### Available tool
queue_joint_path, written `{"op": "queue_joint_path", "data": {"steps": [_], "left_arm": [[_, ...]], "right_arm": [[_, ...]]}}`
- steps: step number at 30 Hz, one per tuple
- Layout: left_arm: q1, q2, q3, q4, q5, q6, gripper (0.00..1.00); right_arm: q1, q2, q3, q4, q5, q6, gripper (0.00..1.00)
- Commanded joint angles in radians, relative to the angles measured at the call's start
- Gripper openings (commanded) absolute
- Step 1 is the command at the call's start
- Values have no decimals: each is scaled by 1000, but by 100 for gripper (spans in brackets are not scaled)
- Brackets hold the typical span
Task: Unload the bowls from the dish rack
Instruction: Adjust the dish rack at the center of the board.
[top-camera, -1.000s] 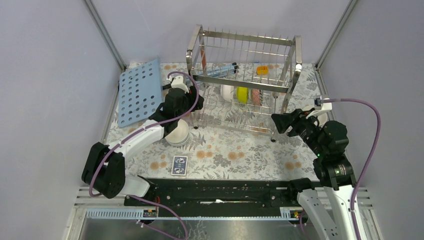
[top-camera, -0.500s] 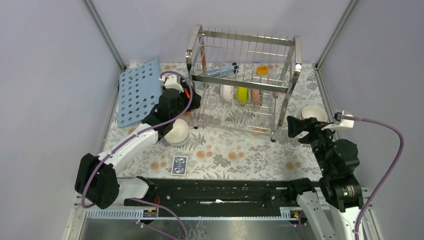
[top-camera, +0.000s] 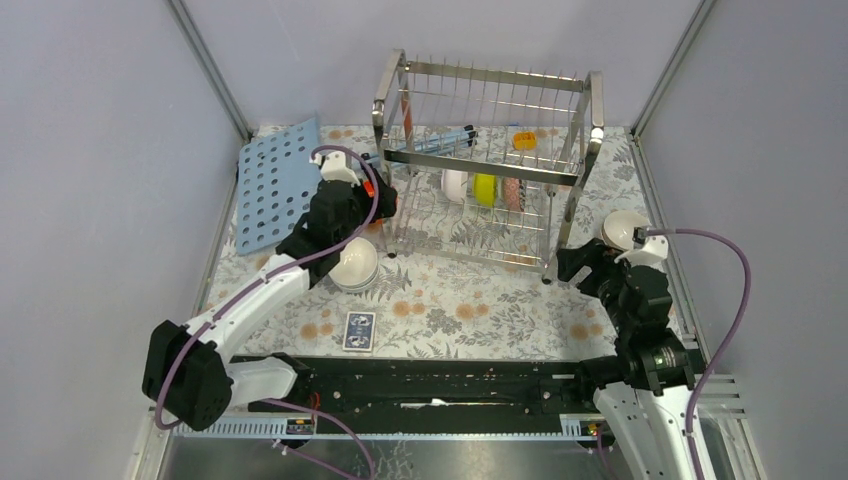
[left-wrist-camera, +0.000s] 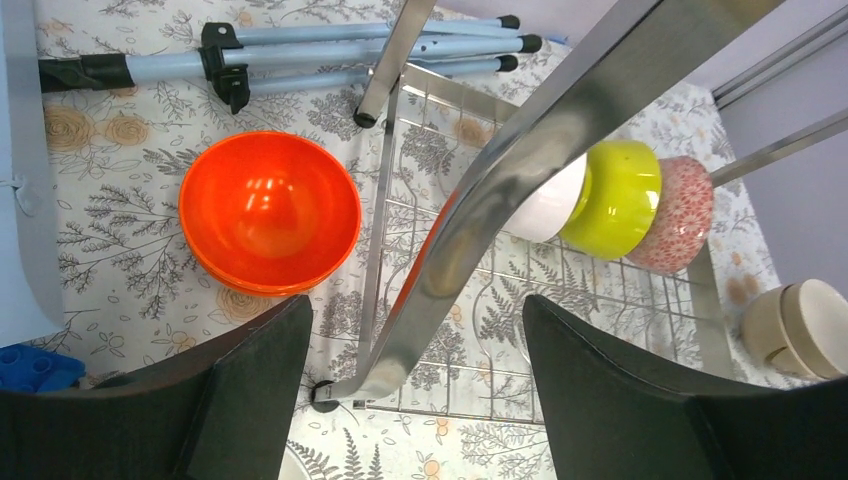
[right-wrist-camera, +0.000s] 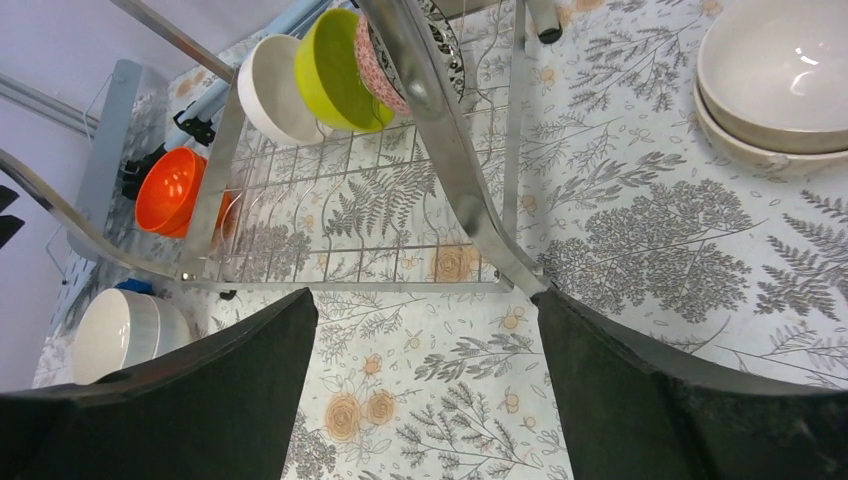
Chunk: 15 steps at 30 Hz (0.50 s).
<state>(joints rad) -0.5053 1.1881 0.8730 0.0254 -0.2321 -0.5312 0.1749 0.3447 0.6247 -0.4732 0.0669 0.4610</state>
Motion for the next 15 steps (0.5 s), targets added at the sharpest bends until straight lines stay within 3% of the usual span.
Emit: {"op": "queue_joint_path", "data": {"steps": [1,7,15], "left_arm": [[2,38,12,90,2,41,81],[4,118,49,103,8,45,75],[4,182,75,136,32,37,67]], "right_arm": [[6,41,-41,168,-20,50,88],[6,159,-71,291,-29,62,88],[6,302,-48,377,90,58,85]]}}
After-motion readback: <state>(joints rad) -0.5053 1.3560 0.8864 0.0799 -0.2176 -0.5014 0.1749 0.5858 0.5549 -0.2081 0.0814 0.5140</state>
